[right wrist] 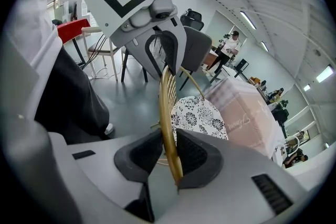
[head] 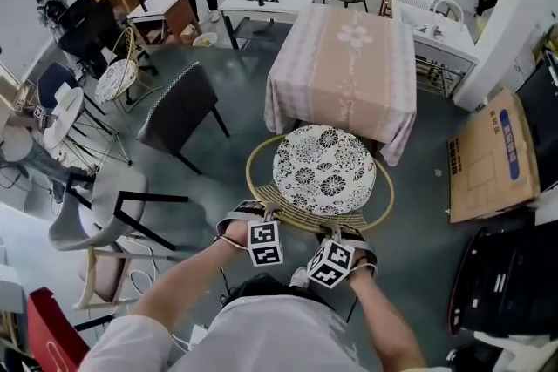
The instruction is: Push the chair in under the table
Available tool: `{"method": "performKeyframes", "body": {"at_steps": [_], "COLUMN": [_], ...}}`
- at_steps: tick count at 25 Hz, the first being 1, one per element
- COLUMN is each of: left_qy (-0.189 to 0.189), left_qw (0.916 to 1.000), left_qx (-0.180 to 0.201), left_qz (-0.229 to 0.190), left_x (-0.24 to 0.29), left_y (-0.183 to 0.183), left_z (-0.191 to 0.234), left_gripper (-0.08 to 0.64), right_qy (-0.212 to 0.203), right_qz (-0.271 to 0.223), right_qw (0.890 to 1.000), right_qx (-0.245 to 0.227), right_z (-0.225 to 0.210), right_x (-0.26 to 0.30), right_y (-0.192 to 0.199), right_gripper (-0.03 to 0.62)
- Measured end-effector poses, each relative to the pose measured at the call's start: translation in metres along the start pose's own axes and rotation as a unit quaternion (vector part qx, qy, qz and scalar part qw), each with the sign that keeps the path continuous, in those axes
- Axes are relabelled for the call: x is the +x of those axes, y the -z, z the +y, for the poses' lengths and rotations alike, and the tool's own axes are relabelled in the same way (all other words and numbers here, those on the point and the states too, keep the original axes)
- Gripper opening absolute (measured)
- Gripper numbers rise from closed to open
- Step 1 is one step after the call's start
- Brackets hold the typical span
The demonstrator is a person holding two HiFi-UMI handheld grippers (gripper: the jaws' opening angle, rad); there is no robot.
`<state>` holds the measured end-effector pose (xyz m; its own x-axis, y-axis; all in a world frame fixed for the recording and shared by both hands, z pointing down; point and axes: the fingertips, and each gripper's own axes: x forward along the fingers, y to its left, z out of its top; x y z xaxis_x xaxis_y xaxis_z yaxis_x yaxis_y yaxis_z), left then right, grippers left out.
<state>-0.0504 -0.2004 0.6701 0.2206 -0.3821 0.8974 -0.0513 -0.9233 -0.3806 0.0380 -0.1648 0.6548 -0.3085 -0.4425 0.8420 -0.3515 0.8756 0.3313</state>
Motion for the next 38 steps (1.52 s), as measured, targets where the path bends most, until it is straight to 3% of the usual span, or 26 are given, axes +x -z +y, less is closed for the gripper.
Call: {"method": "performKeyframes", "body": {"at_steps": [38], "left_qy": [-0.007], "left_qw": [0.9999], "left_qx": [-0.014], "left_qz": [-0.006], "left_x": [0.057], "left_y": [-0.042], "left_z": [0.113], "left_gripper": [0.109], "right_qy": [0.029], "right_qz": [0.023], "right_qw": [0.999], "right_qx": [0.022], "right_z": [-0.130], "right_x": [0.041], "right_y": [0.018], "right_gripper": [0.078]}}
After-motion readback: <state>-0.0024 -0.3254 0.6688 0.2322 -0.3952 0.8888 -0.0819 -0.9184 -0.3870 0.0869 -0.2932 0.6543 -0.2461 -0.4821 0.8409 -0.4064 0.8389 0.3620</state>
